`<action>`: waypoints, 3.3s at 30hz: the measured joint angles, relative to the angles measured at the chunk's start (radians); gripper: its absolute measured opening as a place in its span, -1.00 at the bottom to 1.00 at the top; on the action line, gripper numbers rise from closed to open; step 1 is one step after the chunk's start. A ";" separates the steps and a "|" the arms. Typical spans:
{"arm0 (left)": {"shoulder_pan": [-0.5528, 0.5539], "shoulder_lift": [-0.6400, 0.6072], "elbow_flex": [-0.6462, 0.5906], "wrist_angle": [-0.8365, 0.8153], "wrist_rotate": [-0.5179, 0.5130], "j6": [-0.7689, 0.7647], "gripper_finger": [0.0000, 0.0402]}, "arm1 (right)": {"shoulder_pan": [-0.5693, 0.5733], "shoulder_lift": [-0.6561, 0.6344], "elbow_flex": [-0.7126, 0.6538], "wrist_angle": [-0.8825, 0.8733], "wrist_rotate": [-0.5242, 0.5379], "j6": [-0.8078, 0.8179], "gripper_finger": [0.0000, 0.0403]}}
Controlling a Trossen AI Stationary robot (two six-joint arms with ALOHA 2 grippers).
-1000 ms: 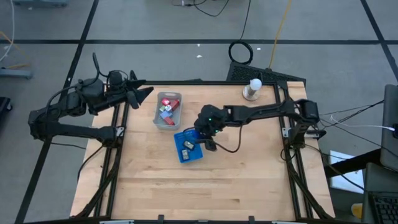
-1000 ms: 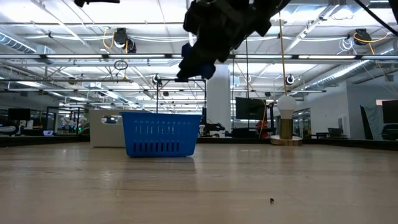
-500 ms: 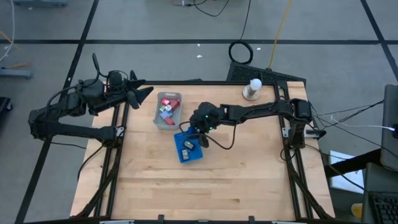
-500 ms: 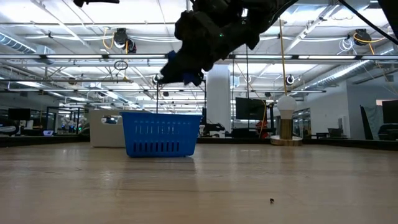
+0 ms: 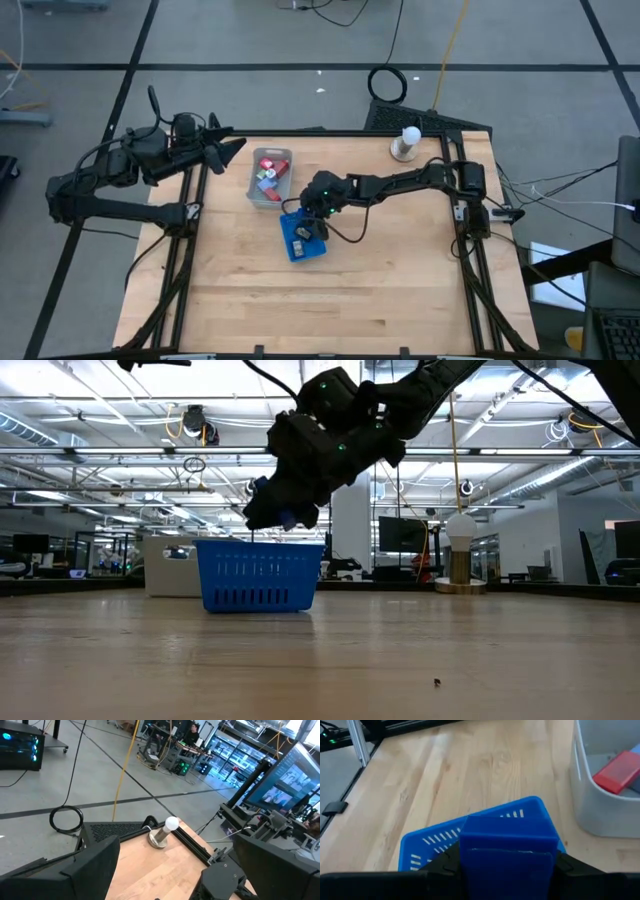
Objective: Pick & Place Office items
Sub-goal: Put the blue digital timer into the blue basket, then return to Home Position
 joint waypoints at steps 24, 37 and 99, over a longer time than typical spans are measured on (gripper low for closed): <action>0.000 0.000 0.000 0.000 -0.027 0.000 0.95 | 0.006 0.016 0.000 0.078 0.001 -0.082 -0.33; 0.000 0.000 0.000 0.008 -0.028 -0.013 0.95 | 0.035 0.094 0.031 0.108 0.001 -0.075 -0.33; -0.016 -0.170 0.000 0.020 0.503 0.312 0.95 | -0.007 -0.562 0.031 -0.229 0.112 0.036 0.00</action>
